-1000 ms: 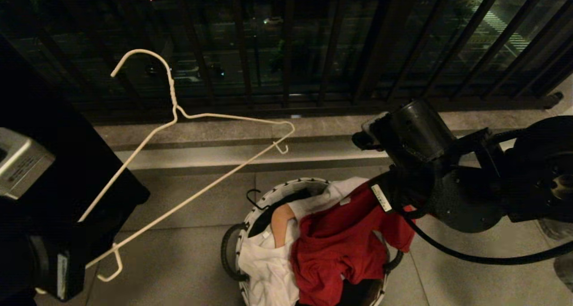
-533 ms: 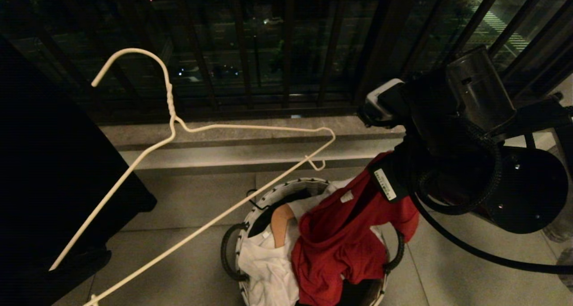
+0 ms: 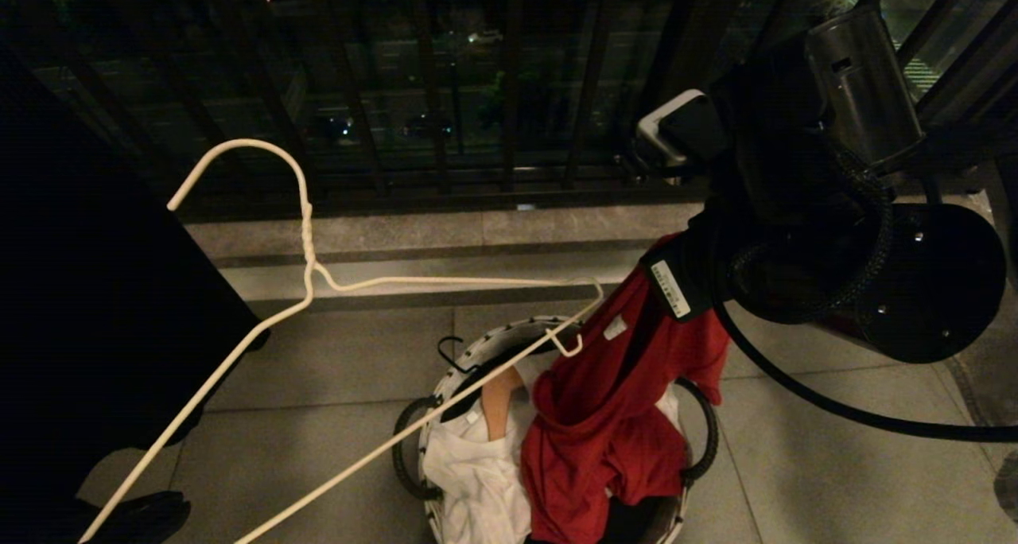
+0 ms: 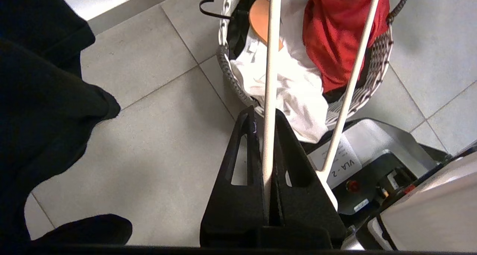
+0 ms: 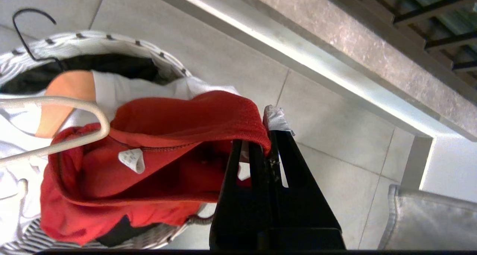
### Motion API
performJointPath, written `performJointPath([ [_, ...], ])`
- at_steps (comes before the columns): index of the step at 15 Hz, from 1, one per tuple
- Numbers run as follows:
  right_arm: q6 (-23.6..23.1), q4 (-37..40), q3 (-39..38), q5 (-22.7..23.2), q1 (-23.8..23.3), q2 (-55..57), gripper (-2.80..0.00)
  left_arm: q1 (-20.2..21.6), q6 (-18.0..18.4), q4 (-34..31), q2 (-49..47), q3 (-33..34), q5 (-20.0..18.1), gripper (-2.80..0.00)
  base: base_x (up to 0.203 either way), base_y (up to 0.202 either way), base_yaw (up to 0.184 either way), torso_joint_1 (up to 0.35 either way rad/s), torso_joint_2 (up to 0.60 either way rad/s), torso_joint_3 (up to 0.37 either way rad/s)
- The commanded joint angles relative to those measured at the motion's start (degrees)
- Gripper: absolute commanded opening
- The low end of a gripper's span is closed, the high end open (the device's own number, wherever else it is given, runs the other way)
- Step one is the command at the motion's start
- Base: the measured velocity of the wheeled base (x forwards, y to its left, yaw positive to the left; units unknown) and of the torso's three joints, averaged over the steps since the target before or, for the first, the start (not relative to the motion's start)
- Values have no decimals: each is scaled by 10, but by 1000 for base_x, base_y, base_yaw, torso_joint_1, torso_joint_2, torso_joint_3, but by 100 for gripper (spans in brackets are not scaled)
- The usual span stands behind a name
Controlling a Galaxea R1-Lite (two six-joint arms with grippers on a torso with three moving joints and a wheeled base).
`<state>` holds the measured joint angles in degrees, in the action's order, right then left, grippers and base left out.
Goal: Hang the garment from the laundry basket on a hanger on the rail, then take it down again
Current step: Hang the clothes on the clothes rack
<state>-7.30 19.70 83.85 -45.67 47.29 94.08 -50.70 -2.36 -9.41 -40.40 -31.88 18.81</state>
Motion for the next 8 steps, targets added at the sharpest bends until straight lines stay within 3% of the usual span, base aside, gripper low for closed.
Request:
performJointPath([
  [1, -1, 0, 11, -2, 0, 12, -280, -7, -2, -1, 0, 7, 1, -280, 0, 0, 0, 0, 0, 0],
  [4, 1, 0, 29, 1, 0, 24, -280, -44, -18, 1, 0, 7, 2, -280, 0, 0, 0, 0, 0, 0],
  [8, -8, 1, 46, 2, 0, 31, -280, -49, -22, 3, -22, 17, 2, -280, 0, 0, 0, 0, 0, 0],
])
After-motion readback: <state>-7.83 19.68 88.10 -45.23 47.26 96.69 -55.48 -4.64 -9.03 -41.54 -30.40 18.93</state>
